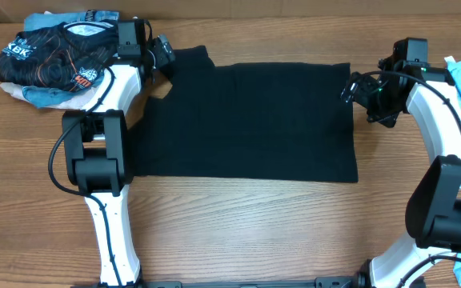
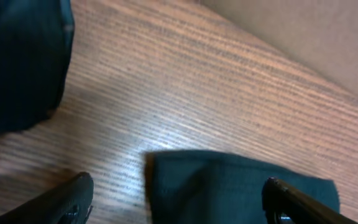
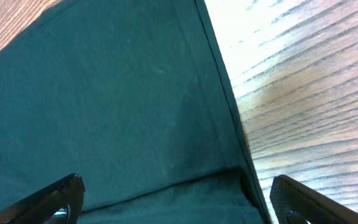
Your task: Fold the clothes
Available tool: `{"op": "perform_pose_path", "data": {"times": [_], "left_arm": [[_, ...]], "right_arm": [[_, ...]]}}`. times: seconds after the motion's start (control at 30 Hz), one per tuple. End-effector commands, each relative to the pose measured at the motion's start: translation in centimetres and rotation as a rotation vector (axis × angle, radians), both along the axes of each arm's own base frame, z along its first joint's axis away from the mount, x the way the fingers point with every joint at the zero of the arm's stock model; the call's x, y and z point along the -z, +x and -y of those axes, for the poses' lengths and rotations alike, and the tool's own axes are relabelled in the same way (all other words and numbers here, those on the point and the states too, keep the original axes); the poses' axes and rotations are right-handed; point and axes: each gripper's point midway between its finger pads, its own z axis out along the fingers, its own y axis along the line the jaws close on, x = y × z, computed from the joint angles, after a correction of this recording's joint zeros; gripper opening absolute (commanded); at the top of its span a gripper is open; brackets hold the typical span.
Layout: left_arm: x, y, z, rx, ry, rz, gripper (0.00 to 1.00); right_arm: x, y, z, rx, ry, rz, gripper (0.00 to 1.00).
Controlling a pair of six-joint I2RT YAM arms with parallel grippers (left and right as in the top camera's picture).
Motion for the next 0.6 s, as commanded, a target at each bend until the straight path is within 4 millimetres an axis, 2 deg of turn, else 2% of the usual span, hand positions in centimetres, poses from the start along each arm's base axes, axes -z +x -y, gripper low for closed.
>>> {"op": "perform_pose_path", "data": {"times": [0.0, 0.17, 0.57], "left_arm": [[0.15, 0.66, 0.51, 0.014, -0.023, 0.020, 0.89], [-0.10, 0.96, 1.06, 0.015, -0.008, 0.038, 0.89], [0.49, 0.98, 0.69, -0.003, 0.009, 0.032, 0.87]], "right_arm": [[-1.03, 0.16, -0.24, -0.008, 0.000, 0.034, 1.00], [-1.06, 0.22, -0.23, -0.008, -0.001, 0.037, 1.00], [-1.06, 0.23, -0.23, -0.008, 0.000, 0.038, 1.00]]}}
